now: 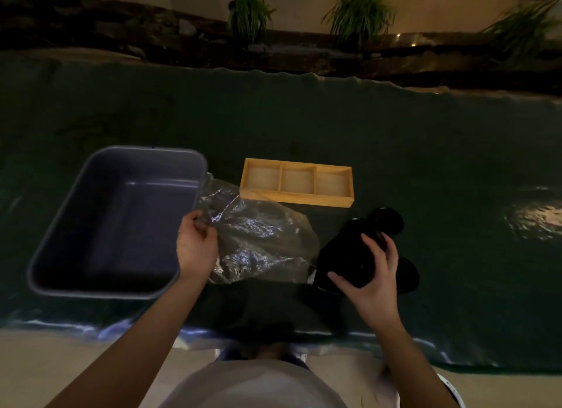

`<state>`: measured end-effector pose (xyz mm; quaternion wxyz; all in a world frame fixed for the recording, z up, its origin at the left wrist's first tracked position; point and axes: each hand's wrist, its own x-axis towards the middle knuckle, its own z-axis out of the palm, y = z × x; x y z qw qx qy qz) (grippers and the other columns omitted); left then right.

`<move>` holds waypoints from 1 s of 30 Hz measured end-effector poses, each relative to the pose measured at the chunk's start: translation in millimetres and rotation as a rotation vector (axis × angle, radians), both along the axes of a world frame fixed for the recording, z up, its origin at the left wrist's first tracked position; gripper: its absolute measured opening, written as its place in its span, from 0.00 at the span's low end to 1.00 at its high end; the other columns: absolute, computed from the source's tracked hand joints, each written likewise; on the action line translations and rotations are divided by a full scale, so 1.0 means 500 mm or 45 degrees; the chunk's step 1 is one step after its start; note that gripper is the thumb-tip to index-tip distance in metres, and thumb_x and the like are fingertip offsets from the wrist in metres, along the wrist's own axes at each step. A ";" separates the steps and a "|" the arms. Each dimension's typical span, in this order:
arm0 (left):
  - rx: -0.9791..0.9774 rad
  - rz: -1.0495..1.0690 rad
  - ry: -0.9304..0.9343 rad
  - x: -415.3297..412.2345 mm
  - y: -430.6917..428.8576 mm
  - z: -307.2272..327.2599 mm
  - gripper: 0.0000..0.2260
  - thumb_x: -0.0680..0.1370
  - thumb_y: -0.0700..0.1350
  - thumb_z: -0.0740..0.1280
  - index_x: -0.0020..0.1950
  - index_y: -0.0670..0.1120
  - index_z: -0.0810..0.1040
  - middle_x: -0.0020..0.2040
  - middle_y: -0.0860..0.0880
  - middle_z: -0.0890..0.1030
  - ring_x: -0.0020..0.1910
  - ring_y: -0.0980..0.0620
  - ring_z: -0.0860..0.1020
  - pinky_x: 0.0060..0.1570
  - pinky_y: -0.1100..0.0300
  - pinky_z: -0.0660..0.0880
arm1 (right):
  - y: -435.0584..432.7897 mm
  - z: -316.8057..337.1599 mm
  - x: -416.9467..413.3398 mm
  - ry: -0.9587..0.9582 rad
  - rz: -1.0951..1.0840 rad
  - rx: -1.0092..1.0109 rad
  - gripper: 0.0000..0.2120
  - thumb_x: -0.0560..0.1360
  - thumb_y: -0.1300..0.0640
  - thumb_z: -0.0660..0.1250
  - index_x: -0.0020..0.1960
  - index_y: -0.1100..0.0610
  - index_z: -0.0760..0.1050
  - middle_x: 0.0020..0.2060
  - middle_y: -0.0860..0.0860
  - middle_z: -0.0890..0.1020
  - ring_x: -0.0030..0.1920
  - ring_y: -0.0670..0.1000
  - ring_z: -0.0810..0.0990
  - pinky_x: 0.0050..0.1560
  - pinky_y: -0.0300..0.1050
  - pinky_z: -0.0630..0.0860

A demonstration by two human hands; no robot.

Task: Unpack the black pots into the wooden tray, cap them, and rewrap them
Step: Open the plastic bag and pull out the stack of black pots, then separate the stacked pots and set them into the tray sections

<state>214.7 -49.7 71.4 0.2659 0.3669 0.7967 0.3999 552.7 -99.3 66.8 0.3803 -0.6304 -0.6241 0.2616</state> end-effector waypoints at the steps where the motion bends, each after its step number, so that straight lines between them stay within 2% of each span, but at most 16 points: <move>1: 0.005 0.017 0.049 0.001 0.001 0.001 0.16 0.79 0.37 0.65 0.68 0.43 0.73 0.56 0.44 0.81 0.54 0.43 0.79 0.57 0.46 0.76 | 0.000 0.006 0.004 0.007 -0.027 0.007 0.45 0.61 0.48 0.84 0.73 0.37 0.67 0.80 0.48 0.57 0.78 0.50 0.59 0.74 0.52 0.61; 4: 0.026 0.055 0.133 -0.001 0.001 -0.004 0.15 0.80 0.39 0.66 0.66 0.43 0.73 0.61 0.41 0.80 0.57 0.39 0.80 0.56 0.44 0.75 | 0.000 0.031 0.006 0.089 -0.074 0.044 0.43 0.61 0.44 0.82 0.71 0.32 0.65 0.79 0.49 0.58 0.76 0.46 0.61 0.72 0.42 0.61; 7: 0.025 -0.010 0.070 0.007 -0.002 -0.015 0.14 0.80 0.38 0.67 0.65 0.46 0.74 0.52 0.45 0.81 0.50 0.45 0.81 0.54 0.47 0.76 | 0.002 0.056 -0.009 0.166 -0.088 0.065 0.43 0.61 0.38 0.79 0.72 0.32 0.63 0.79 0.50 0.58 0.75 0.33 0.59 0.69 0.24 0.59; 9: 0.014 -0.115 -0.096 0.021 -0.004 -0.024 0.14 0.80 0.38 0.67 0.65 0.49 0.74 0.46 0.48 0.81 0.45 0.49 0.81 0.53 0.47 0.79 | 0.006 0.067 -0.023 0.182 -0.076 0.086 0.42 0.63 0.38 0.81 0.72 0.33 0.64 0.79 0.51 0.59 0.74 0.28 0.57 0.66 0.19 0.58; 12: -0.052 -0.240 -0.373 0.042 -0.005 -0.034 0.15 0.81 0.38 0.69 0.66 0.48 0.75 0.49 0.46 0.81 0.48 0.46 0.82 0.52 0.46 0.81 | 0.011 0.077 -0.046 0.201 -0.014 0.091 0.43 0.63 0.39 0.80 0.73 0.33 0.64 0.80 0.49 0.58 0.75 0.29 0.56 0.67 0.19 0.57; 14: -0.094 -0.278 -0.475 0.049 -0.006 -0.040 0.16 0.80 0.37 0.70 0.66 0.46 0.75 0.47 0.47 0.81 0.47 0.46 0.82 0.50 0.47 0.81 | 0.013 0.079 -0.059 0.216 0.034 0.084 0.43 0.63 0.39 0.80 0.73 0.33 0.64 0.80 0.47 0.57 0.76 0.29 0.55 0.66 0.18 0.57; 17: -0.200 -0.289 -0.491 0.053 -0.010 -0.048 0.14 0.79 0.35 0.70 0.65 0.43 0.76 0.45 0.46 0.81 0.46 0.43 0.82 0.46 0.52 0.80 | 0.012 0.078 -0.082 0.227 0.092 0.068 0.44 0.63 0.37 0.80 0.74 0.34 0.64 0.80 0.44 0.55 0.77 0.30 0.54 0.67 0.19 0.57; 21: -0.458 -0.323 -0.341 0.024 -0.018 -0.038 0.17 0.78 0.44 0.73 0.65 0.42 0.78 0.55 0.43 0.84 0.57 0.41 0.82 0.60 0.49 0.78 | 0.011 0.076 -0.108 0.228 0.159 0.064 0.45 0.63 0.41 0.82 0.75 0.37 0.64 0.80 0.44 0.53 0.78 0.34 0.54 0.68 0.19 0.57; 24: -0.296 -0.219 -0.122 0.008 -0.031 -0.007 0.19 0.78 0.47 0.72 0.66 0.42 0.78 0.63 0.41 0.80 0.63 0.40 0.79 0.66 0.44 0.75 | 0.013 0.080 -0.125 0.237 0.200 0.061 0.45 0.63 0.41 0.82 0.75 0.37 0.64 0.80 0.44 0.53 0.78 0.34 0.53 0.68 0.19 0.58; 26: -0.086 -0.217 -0.040 0.024 -0.046 0.029 0.21 0.79 0.47 0.72 0.71 0.45 0.75 0.68 0.45 0.75 0.66 0.46 0.75 0.67 0.50 0.72 | 0.016 0.085 -0.135 0.243 0.224 0.058 0.44 0.63 0.41 0.82 0.75 0.36 0.64 0.80 0.44 0.53 0.79 0.36 0.54 0.70 0.21 0.58; 28: 0.061 -0.399 -0.181 0.046 -0.053 0.071 0.24 0.78 0.52 0.73 0.73 0.51 0.73 0.70 0.51 0.74 0.66 0.56 0.75 0.64 0.61 0.72 | 0.019 0.089 -0.145 0.249 0.255 0.052 0.45 0.64 0.42 0.82 0.75 0.36 0.64 0.80 0.44 0.53 0.79 0.39 0.55 0.71 0.23 0.58; 30: 0.066 -0.781 -0.438 0.058 -0.049 0.114 0.32 0.74 0.60 0.74 0.76 0.57 0.69 0.75 0.57 0.72 0.71 0.63 0.72 0.66 0.67 0.71 | 0.021 0.096 -0.152 0.262 0.298 0.039 0.45 0.64 0.43 0.83 0.75 0.36 0.64 0.80 0.44 0.53 0.79 0.41 0.57 0.71 0.25 0.59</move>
